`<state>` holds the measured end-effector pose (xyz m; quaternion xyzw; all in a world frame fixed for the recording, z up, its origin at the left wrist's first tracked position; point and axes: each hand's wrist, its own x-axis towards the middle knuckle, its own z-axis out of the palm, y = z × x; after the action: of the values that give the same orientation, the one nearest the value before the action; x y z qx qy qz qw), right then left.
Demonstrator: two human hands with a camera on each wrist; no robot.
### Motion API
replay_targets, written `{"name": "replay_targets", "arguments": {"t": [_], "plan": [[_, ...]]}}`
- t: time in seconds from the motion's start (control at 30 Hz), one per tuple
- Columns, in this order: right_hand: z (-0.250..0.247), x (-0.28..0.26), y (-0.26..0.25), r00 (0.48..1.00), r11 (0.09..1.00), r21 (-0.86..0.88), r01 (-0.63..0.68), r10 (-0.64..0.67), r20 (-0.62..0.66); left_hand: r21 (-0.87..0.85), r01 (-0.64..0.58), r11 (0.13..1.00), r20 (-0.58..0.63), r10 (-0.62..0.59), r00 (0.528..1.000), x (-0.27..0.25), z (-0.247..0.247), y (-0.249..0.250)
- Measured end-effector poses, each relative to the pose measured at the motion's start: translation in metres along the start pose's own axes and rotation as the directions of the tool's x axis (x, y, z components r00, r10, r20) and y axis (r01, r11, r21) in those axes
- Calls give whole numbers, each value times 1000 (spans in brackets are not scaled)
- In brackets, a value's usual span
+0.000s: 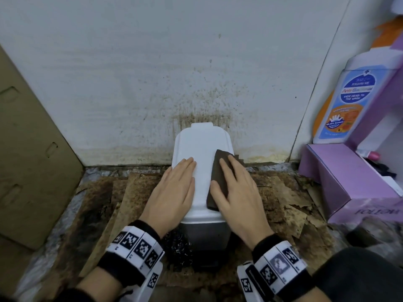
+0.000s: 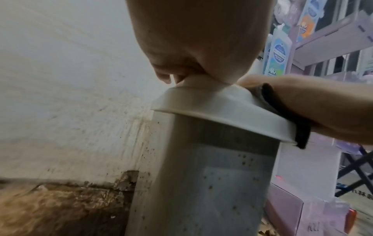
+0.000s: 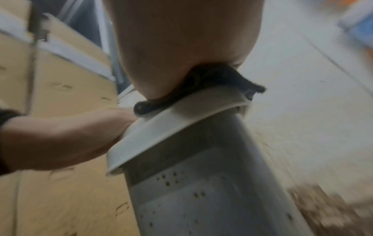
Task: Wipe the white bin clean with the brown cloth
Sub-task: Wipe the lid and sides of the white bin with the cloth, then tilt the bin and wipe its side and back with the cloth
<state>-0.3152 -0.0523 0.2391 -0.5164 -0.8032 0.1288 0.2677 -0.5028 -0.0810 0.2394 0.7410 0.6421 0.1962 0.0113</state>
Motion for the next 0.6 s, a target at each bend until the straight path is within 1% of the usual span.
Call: {"name": "replay_targets", "arguments": {"t": [0.03, 0.1, 0.17, 0.23, 0.3, 0.37, 0.47, 0.5, 0.6], "plan": [[-1, -2, 5, 999, 991, 125, -50, 48, 20, -12, 9, 1000, 3, -9, 1000, 0, 0, 0], [-1, -4, 13, 990, 916, 375, -141, 126, 62, -12, 15, 1000, 11, -15, 1000, 1, 0, -1], [0, -5, 17, 980, 826, 527, -199, 182, 85, -3, 17, 1000, 25, -17, 1000, 0, 0, -4], [2, -5, 19, 967, 733, 633, -250, 222, 125, -21, 30, 999, 39, -29, 999, 0, -1, -6], [7, -3, 20, 948, 620, 721, -308, 259, 183, -42, 37, 998, 58, -35, 998, -2, -6, -10], [14, -2, 18, 940, 532, 781, -327, 265, 214, -73, 50, 996, 75, -45, 996, -3, -14, -13], [29, 0, 13, 947, 477, 828, -293, 262, 185, -105, 103, 989, 69, -96, 993, -2, -29, -15], [34, 1, 10, 951, 459, 844, -278, 258, 173, -94, 122, 988, 44, -118, 992, -1, -32, -15], [46, 5, -2, 953, 390, 881, -266, 246, 178, -70, 172, 983, -82, -178, 981, 2, -33, -14]]}}
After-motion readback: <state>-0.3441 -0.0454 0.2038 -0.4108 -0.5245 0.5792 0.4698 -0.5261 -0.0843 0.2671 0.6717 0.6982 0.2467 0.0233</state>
